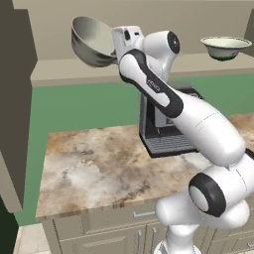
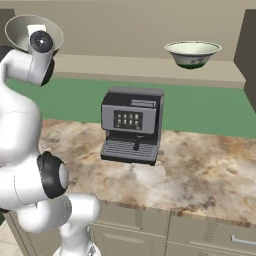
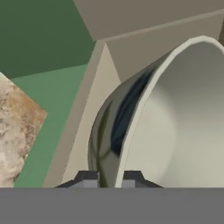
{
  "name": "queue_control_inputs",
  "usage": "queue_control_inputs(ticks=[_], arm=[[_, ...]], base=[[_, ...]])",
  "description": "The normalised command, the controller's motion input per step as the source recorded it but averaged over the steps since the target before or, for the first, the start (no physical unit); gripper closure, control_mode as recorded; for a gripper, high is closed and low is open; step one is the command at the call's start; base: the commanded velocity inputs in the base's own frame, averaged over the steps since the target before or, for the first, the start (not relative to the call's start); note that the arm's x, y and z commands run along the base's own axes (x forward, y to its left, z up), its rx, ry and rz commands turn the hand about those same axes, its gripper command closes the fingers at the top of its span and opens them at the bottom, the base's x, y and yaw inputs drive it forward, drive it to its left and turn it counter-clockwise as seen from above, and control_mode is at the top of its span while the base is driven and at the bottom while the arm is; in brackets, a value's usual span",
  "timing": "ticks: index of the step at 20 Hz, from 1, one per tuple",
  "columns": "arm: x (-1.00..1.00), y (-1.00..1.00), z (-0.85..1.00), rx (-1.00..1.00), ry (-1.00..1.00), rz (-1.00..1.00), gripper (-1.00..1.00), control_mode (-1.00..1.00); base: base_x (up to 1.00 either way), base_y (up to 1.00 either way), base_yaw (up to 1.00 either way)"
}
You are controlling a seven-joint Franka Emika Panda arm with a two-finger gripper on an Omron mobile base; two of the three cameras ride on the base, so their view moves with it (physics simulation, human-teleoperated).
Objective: Pick up the bowls from the cabinet and place each bowl in front of a stool on the dining counter.
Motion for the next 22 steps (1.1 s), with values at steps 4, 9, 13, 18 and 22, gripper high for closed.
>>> queue_control_inputs(ticks=[4, 9, 13, 18, 22], arm=[[-0.9, -0.34, 0.0, 0.0, -0.02, -0.11, 1.0, -1.0], [-0.85, -0.44, 0.0, 0.0, 0.0, -0.11, 1.0, -1.0], [-0.8, -0.38, 0.02, -0.01, 0.04, -0.08, 1.0, -1.0], [-0.8, -0.3, 0.02, -0.04, 0.17, -0.05, 1.0, -1.0], [-0.79, -0.29, 0.0, -0.07, 0.28, -0.02, 1.0, -1.0]], base=[[0.0, 0.0, 0.0], [0.0, 0.0, 0.0], [0.0, 0.0, 0.0], [0.0, 0.0, 0.0], [0.0, 0.0, 0.0]])
